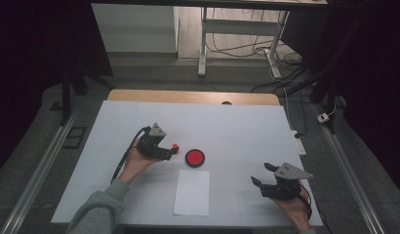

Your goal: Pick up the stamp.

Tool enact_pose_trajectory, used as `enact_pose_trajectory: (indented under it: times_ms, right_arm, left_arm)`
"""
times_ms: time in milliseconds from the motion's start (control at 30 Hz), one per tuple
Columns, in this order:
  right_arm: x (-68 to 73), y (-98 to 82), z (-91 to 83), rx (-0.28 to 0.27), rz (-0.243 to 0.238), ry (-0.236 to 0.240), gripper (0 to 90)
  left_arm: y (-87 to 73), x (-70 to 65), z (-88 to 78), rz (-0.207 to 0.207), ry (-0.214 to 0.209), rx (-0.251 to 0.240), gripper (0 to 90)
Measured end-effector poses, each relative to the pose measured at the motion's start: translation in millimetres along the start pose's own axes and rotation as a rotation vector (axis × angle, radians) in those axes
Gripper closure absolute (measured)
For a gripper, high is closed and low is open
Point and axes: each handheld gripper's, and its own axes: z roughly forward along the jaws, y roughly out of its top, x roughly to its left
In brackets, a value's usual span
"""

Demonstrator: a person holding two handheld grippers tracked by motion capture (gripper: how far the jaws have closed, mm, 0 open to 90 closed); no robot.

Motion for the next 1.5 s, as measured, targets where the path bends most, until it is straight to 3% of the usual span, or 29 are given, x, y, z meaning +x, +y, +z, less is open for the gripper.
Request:
enact_pose_trajectory:
  times_ms: [700,1133,1500]
  right_arm:
    - [-0.2,-1.5,0.8,0.006,0.002,0.003,27.5]
    - [-0.6,-2.2,0.5,0.004,0.001,0.0,27.5]
    - [-0.6,-2.7,0.7,0.009,0.003,-0.001,27.5]
  left_arm:
    - [1.4,5.0,28.5,0.006,-0.017,0.048,31.1]
    - [-1.4,3.1,36.6,0.041,-0.023,0.058,48.5]
    - [-3.7,8.1,35.3,0.027,-0.041,0.054,57.7]
